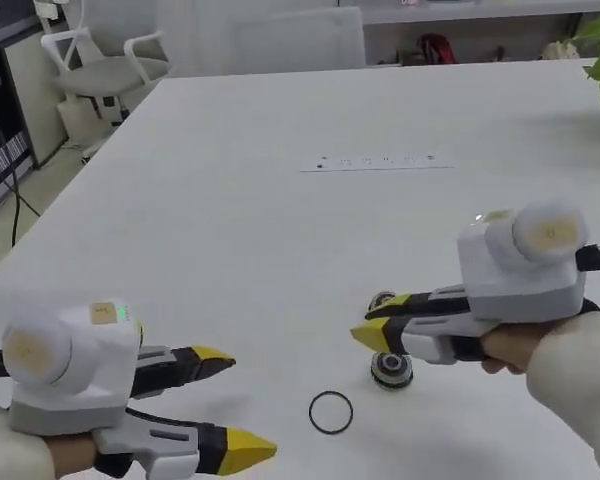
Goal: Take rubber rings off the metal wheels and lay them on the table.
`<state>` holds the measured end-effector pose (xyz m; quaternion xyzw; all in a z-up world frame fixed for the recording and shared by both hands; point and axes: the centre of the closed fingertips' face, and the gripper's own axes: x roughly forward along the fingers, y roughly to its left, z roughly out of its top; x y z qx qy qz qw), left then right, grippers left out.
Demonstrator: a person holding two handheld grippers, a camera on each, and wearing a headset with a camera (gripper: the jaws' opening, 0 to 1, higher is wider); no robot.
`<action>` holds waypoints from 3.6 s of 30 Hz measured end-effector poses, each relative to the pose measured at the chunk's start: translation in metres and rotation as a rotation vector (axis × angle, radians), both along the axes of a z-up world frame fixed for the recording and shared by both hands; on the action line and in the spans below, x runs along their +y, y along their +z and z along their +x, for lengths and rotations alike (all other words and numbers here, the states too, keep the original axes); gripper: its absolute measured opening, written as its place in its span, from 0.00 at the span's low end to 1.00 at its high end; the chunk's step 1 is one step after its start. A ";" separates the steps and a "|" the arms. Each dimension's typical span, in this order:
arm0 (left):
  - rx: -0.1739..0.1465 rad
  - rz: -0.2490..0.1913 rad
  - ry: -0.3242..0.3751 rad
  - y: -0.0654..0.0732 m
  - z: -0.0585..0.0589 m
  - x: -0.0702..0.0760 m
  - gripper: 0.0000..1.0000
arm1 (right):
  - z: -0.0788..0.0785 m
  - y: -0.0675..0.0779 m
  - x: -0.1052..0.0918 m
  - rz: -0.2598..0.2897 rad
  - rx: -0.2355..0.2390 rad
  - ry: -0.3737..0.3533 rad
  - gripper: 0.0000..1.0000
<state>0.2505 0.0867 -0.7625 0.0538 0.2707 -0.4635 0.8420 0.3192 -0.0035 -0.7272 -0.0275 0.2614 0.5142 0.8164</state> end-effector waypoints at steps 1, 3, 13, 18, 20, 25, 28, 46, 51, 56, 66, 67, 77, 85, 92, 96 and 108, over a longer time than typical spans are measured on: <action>-0.006 0.001 0.007 0.001 0.001 0.002 0.68 | 0.000 0.003 0.000 0.011 -0.003 -0.001 0.15; -0.017 0.005 0.018 0.006 0.004 0.005 0.68 | 0.001 0.010 -0.002 0.024 -0.017 -0.009 0.16; -0.072 0.047 0.000 0.033 0.009 0.005 0.74 | 0.006 0.016 -0.013 0.017 -0.057 -0.010 0.24; -0.109 0.023 -0.008 0.053 0.012 -0.001 0.75 | 0.010 0.019 -0.020 0.030 -0.057 -0.029 0.27; -0.122 0.025 -0.018 0.060 0.014 -0.003 0.75 | 0.012 0.019 -0.024 0.034 -0.057 -0.039 0.27; -0.175 0.023 -0.026 0.084 0.022 -0.005 0.76 | 0.017 0.022 -0.032 0.043 -0.058 -0.063 0.30; -0.206 0.020 -0.029 0.098 0.028 -0.007 0.77 | 0.019 0.021 -0.036 0.055 -0.047 -0.077 0.31; -0.286 0.002 -0.153 0.131 0.055 -0.063 0.79 | 0.021 0.001 -0.049 0.014 0.005 -0.084 0.34; -0.332 0.009 -0.174 0.144 0.069 -0.082 0.79 | 0.021 -0.009 -0.053 -0.001 0.026 -0.089 0.34; -0.348 0.006 -0.221 0.148 0.076 -0.100 0.79 | 0.019 -0.012 -0.053 -0.005 0.035 -0.082 0.34; -0.282 -0.001 -0.285 0.110 0.078 -0.121 0.77 | 0.018 -0.022 -0.056 -0.017 0.055 -0.076 0.34; -0.274 -0.004 -0.287 0.106 0.077 -0.121 0.76 | 0.018 -0.023 -0.056 -0.018 0.058 -0.077 0.34; -0.214 -0.042 -0.239 0.056 0.078 -0.122 0.70 | 0.012 -0.040 -0.055 -0.047 0.096 -0.051 0.35; -0.198 -0.033 -0.235 0.033 0.076 -0.125 0.59 | 0.003 -0.060 -0.054 -0.113 0.126 -0.008 0.35; -0.180 -0.012 -0.260 0.010 0.069 -0.134 0.50 | -0.003 -0.071 -0.052 -0.159 0.129 0.032 0.34; -0.176 -0.017 -0.252 0.002 0.071 -0.135 0.42 | -0.004 -0.076 -0.053 -0.193 0.111 0.049 0.33; -0.190 0.004 -0.239 -0.016 0.069 -0.137 0.27 | -0.008 -0.083 -0.049 -0.226 0.093 0.081 0.27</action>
